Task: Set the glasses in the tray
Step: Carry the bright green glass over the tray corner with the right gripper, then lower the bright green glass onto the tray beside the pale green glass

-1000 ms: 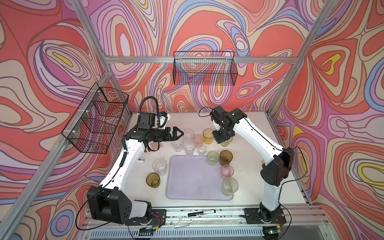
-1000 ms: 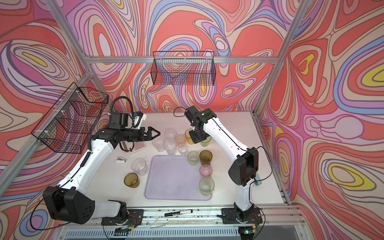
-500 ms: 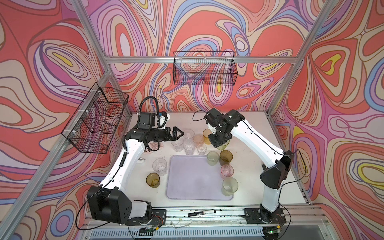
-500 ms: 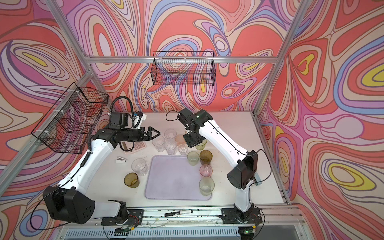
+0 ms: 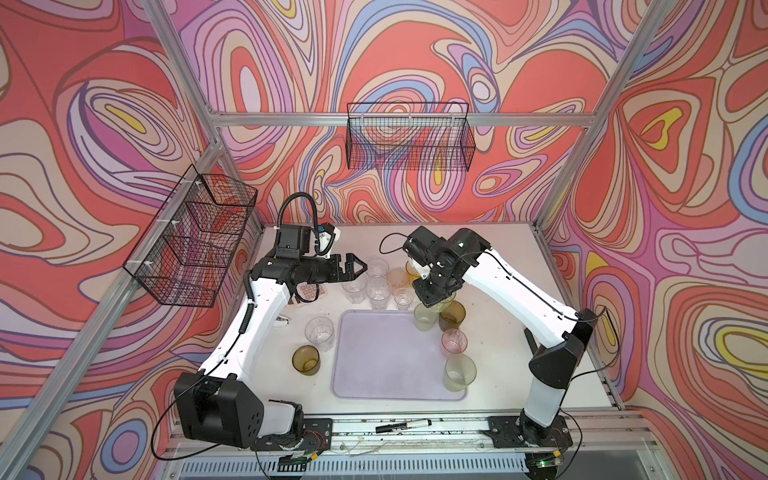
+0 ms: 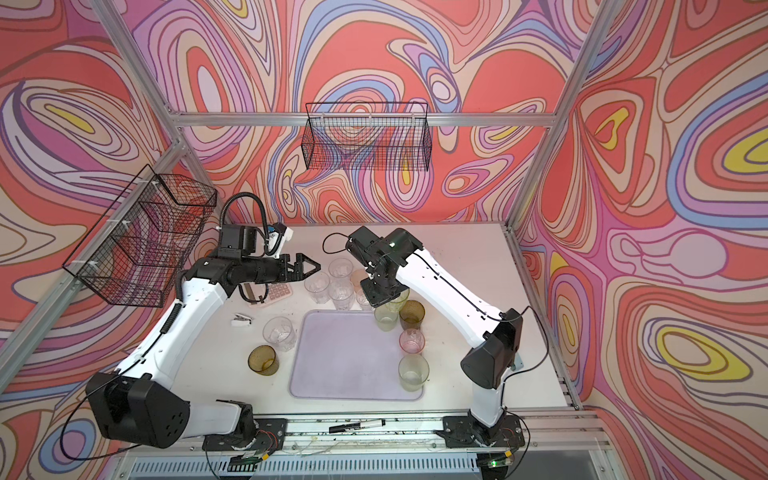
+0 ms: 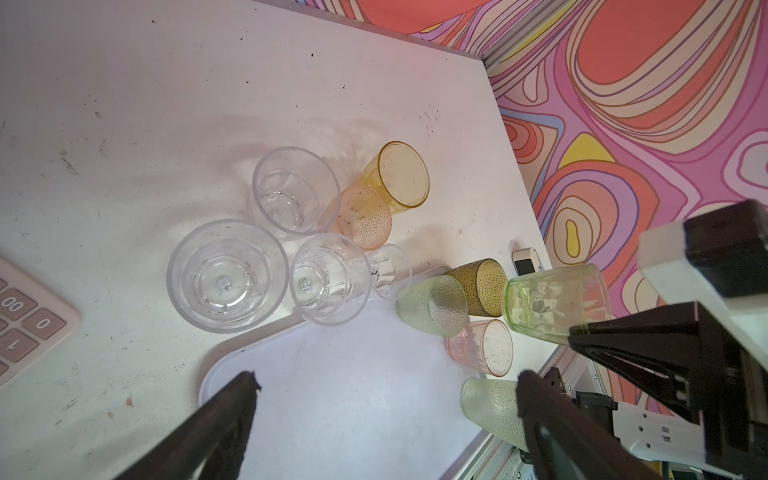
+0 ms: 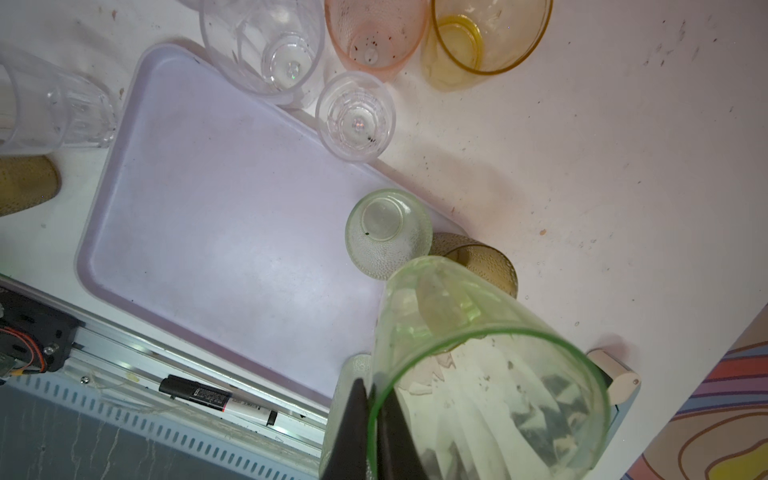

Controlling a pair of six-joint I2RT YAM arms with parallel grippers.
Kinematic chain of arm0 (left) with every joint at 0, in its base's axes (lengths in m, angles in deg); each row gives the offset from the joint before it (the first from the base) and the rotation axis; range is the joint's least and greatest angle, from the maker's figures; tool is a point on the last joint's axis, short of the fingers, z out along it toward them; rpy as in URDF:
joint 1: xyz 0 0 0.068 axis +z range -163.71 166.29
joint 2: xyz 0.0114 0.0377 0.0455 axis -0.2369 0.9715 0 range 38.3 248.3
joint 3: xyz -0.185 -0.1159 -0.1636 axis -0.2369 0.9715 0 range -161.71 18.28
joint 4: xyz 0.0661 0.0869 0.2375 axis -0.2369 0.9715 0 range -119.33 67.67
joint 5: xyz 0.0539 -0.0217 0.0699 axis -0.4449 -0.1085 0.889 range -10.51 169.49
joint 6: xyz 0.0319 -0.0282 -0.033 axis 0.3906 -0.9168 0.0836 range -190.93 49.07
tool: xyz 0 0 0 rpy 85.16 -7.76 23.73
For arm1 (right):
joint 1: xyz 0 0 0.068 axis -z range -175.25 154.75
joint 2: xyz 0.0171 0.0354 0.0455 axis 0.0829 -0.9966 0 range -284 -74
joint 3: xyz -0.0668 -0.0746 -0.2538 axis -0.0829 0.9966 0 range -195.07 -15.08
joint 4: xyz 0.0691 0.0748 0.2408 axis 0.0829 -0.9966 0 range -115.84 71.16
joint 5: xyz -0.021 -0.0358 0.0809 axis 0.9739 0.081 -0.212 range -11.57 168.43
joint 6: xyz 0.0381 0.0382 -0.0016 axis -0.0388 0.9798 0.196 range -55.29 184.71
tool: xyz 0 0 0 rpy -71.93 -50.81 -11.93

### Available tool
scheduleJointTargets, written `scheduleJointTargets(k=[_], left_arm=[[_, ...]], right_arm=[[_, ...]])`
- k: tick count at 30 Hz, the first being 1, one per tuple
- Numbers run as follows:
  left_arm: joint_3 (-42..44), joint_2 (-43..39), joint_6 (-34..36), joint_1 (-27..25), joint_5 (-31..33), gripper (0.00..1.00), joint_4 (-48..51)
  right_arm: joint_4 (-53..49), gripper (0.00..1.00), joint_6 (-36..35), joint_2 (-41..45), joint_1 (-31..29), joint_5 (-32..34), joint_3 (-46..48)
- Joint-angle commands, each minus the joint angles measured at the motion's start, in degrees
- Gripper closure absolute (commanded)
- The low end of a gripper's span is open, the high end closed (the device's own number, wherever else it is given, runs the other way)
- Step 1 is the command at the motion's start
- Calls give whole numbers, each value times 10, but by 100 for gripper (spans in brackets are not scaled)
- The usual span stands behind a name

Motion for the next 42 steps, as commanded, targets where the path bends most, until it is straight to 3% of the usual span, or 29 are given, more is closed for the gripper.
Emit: scheduleJointTargets(k=[1, 27, 42], left_arm=[[7, -8, 1, 2, -2, 0, -5], [6, -5, 2, 2, 0, 0, -4], [8, -4, 2, 2, 0, 0, -7]], right_arm=[[9, 100, 31, 17, -18, -3, 18], [105, 100, 92, 56, -105, -14, 177], [203, 100, 60, 69, -113, -32, 286]])
